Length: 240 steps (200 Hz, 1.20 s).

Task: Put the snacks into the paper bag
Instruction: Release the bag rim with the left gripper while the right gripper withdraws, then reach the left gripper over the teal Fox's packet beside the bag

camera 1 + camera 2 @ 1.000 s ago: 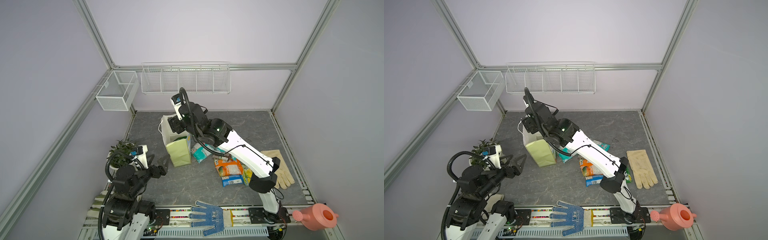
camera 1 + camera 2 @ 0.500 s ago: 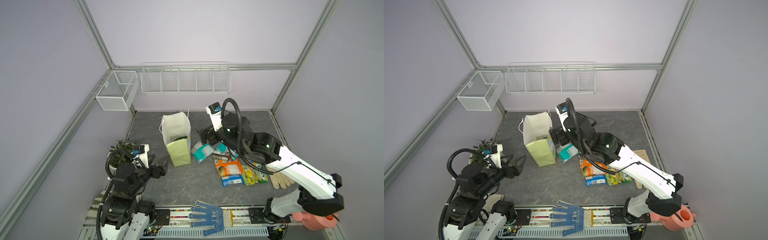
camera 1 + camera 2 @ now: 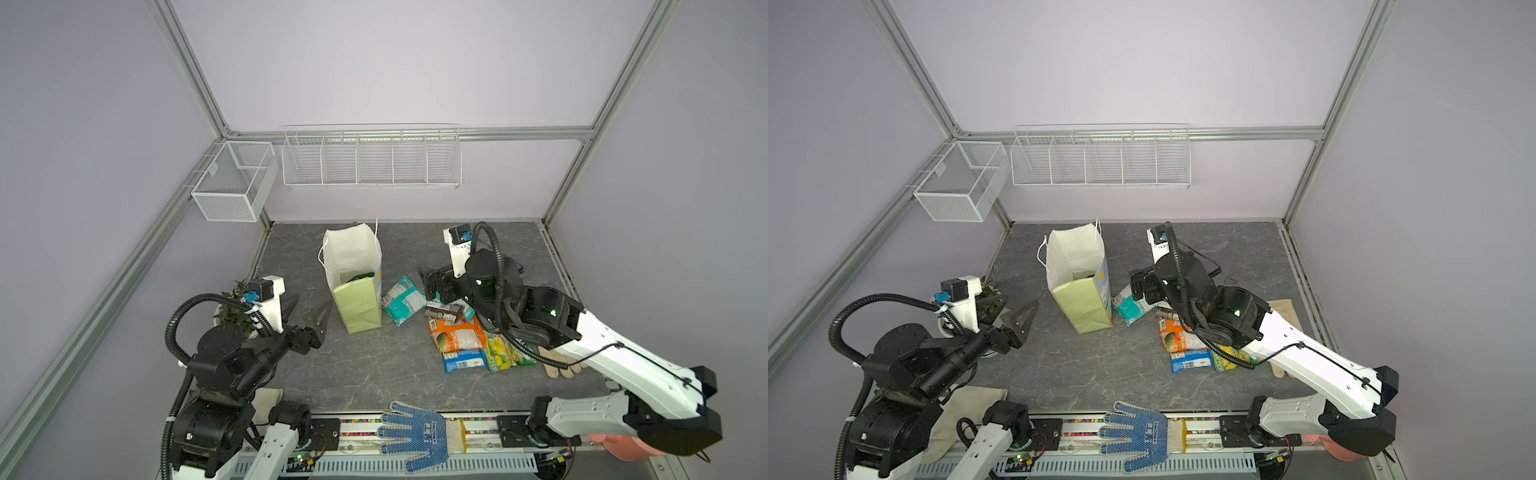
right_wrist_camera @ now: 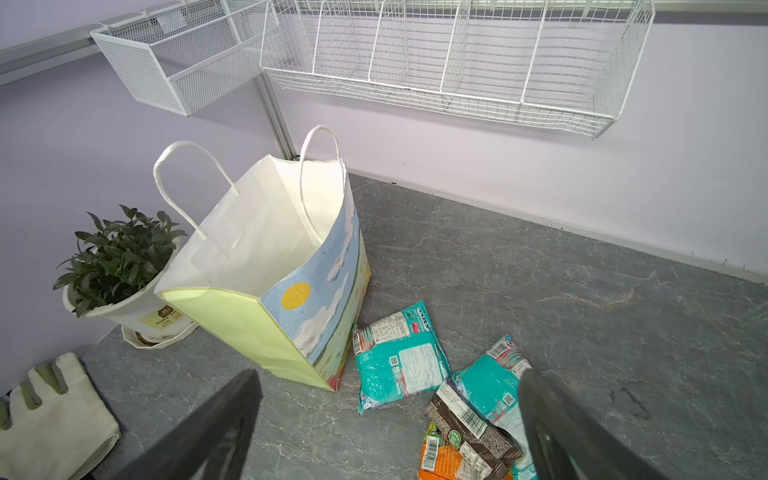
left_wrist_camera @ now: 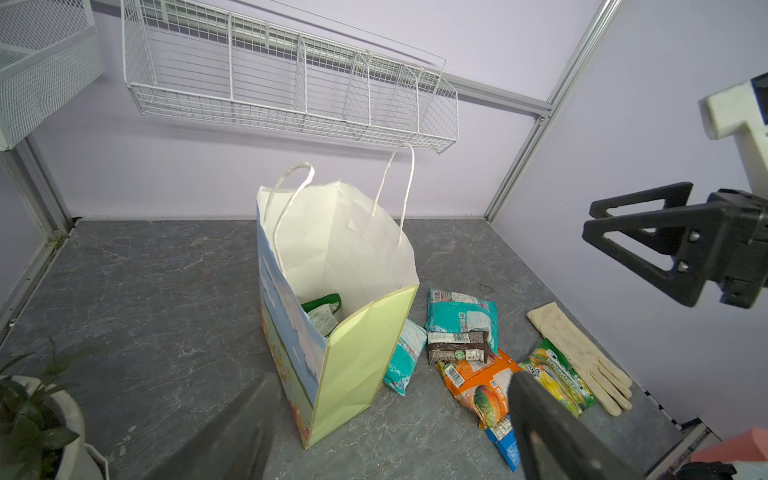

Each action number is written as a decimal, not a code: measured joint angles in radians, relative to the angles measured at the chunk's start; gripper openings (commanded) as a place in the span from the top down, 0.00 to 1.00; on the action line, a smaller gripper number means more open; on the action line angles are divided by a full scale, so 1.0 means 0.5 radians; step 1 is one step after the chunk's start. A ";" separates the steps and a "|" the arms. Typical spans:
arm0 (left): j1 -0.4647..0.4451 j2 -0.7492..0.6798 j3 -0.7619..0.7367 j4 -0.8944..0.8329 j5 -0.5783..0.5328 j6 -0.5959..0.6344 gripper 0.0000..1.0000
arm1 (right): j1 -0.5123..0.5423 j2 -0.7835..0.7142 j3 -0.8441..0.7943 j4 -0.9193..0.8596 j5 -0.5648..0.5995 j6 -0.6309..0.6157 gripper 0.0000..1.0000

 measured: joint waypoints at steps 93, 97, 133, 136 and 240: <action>-1.162 0.403 0.139 0.093 -0.771 0.149 0.12 | -0.027 -0.217 -0.166 -0.009 0.079 0.156 0.04; -1.314 0.443 0.149 0.110 -0.870 0.163 0.11 | -0.030 -0.227 -0.189 -0.012 0.082 0.166 0.04; -2.059 1.044 0.245 0.270 -1.675 0.320 0.10 | -0.073 -0.370 -0.385 -0.075 0.114 0.246 0.05; -2.065 1.084 0.246 0.286 -1.705 0.329 0.10 | -0.080 -0.391 -0.404 -0.078 0.117 0.253 0.05; -2.048 1.968 0.509 0.504 -1.768 0.360 0.07 | -0.494 -1.045 -0.870 -0.383 0.106 0.442 0.11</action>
